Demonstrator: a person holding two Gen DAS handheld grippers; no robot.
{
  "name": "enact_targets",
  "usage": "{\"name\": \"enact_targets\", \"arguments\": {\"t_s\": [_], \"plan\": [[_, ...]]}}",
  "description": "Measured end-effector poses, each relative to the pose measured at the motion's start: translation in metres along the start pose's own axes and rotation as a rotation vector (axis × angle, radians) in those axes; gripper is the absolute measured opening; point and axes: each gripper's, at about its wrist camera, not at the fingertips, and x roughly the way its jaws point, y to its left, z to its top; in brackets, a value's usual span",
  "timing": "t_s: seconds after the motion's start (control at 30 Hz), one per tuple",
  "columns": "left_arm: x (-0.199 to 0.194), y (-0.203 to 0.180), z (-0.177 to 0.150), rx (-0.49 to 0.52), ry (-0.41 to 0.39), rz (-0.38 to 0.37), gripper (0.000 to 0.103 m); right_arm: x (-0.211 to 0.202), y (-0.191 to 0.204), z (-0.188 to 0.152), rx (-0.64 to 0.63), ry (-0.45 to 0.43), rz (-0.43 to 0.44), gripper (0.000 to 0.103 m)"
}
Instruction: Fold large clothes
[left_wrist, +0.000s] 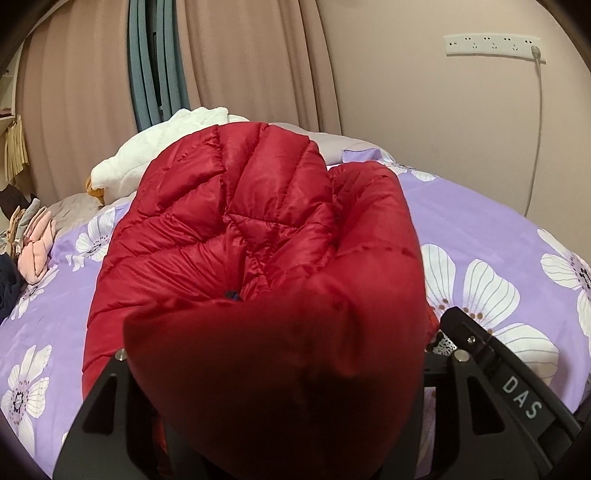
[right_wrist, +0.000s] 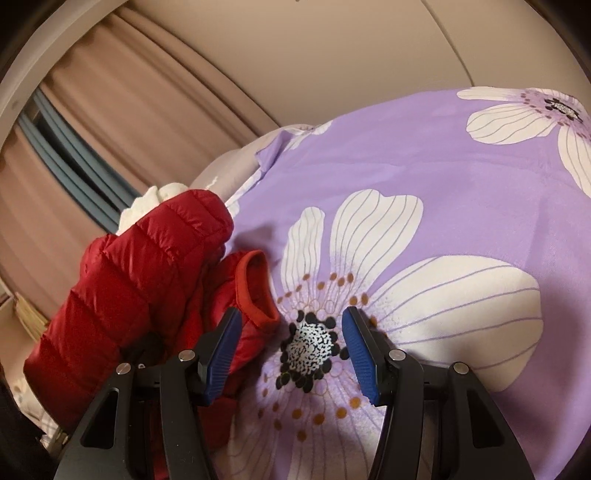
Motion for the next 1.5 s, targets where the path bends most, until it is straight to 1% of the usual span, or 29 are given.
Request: {"name": "enact_targets", "arguments": {"t_s": [0.07,0.13,0.2,0.23,0.33,0.43,0.5,0.53,0.6,0.67,0.73,0.77,0.8,0.83,0.9,0.97,1.0,1.03,1.07,1.13,1.2,1.23,1.27,1.3,1.33,1.37,1.4,1.47,1.5], "plan": [[-0.008,0.003,0.004,0.006,0.025,-0.026,0.062,0.002,0.000,-0.001,0.000,0.004,-0.003,0.056],[-0.024,0.012,0.010,-0.023,0.041,-0.078,0.067,0.000,0.000,-0.001,-0.017,0.010,-0.007,0.056],[-0.047,0.024,0.016,-0.062,0.032,-0.140,0.073,-0.002,-0.001,-0.001,-0.031,0.015,-0.007,0.056],[-0.062,0.030,0.018,-0.078,0.020,-0.178,0.078,-0.001,-0.001,-0.001,-0.032,0.015,-0.006,0.056],[-0.106,0.050,0.022,-0.119,-0.027,-0.257,0.082,-0.001,0.001,-0.002,-0.050,0.027,-0.015,0.056],[-0.145,0.075,0.026,-0.173,-0.056,-0.329,0.083,-0.005,0.011,-0.005,-0.126,0.051,-0.078,0.056],[-0.166,0.093,0.030,-0.193,-0.106,-0.349,0.084,-0.009,0.019,-0.010,-0.167,0.056,-0.133,0.056],[-0.175,0.102,0.030,-0.211,-0.131,-0.332,0.084,-0.012,0.022,-0.012,-0.175,0.063,-0.152,0.056],[-0.180,0.120,0.029,-0.252,-0.150,-0.255,0.084,-0.019,0.028,-0.012,-0.175,0.081,-0.156,0.059],[-0.175,0.137,0.027,-0.270,-0.137,-0.116,0.082,-0.030,0.039,-0.009,-0.169,0.083,-0.136,0.059],[-0.165,0.153,0.023,-0.274,-0.105,0.034,0.075,-0.046,0.058,-0.003,-0.183,0.054,-0.099,0.062],[-0.160,0.160,0.019,-0.282,-0.094,0.073,0.074,-0.053,0.069,0.001,-0.202,0.038,-0.084,0.069],[-0.157,0.166,0.014,-0.300,-0.080,0.086,0.071,-0.061,0.082,0.004,-0.228,0.020,-0.069,0.074],[-0.154,0.171,0.011,-0.319,-0.069,0.085,0.068,-0.069,0.096,0.008,-0.257,0.001,-0.054,0.076],[-0.150,0.180,0.006,-0.363,-0.048,0.076,0.068,-0.083,0.127,0.013,-0.305,-0.045,-0.028,0.085],[-0.147,0.187,0.001,-0.376,-0.034,0.099,0.068,-0.094,0.158,0.019,-0.355,-0.086,-0.007,0.090],[-0.146,0.189,0.000,-0.372,-0.032,0.125,0.068,-0.096,0.178,0.021,-0.400,-0.086,0.000,0.096],[-0.147,0.190,-0.001,-0.369,-0.033,0.148,0.068,-0.093,0.192,0.020,-0.441,-0.073,-0.006,0.098],[-0.142,0.195,-0.001,-0.371,-0.033,0.164,0.068,-0.082,0.209,0.017,-0.509,-0.045,-0.023,0.100],[-0.133,0.207,-0.004,-0.388,-0.024,0.165,0.068,-0.058,0.233,0.007,-0.624,0.003,-0.054,0.100],[-0.134,0.213,-0.009,-0.402,-0.018,0.153,0.068,-0.033,0.235,-0.004,-0.628,0.069,-0.078,0.100],[-0.135,0.214,-0.011,-0.405,-0.017,0.158,0.068,-0.019,0.229,-0.013,-0.616,0.110,-0.068,0.100],[-0.132,0.214,-0.012,-0.404,-0.013,0.169,0.068,-0.010,0.224,-0.018,-0.606,0.112,-0.070,0.100],[-0.130,0.216,-0.013,-0.404,-0.007,0.178,0.068,-0.004,0.219,-0.024,-0.611,0.112,-0.107,0.100],[-0.126,0.217,-0.013,-0.404,0.005,0.184,0.068,0.004,0.213,-0.031,-0.628,0.105,-0.167,0.099],[-0.123,0.217,-0.015,-0.406,0.016,0.183,0.068,0.009,0.209,-0.035,-0.641,0.098,-0.195,0.089],[-0.121,0.219,-0.016,-0.409,0.022,0.181,0.068,0.013,0.205,-0.038,-0.651,0.098,-0.203,0.064],[-0.116,0.219,-0.017,-0.414,0.036,0.184,0.068,0.019,0.197,-0.038,-0.634,0.129,-0.198,0.041],[-0.113,0.219,-0.018,-0.417,0.048,0.190,0.068,0.015,0.196,-0.036,-0.617,0.118,-0.184,0.034]]}}
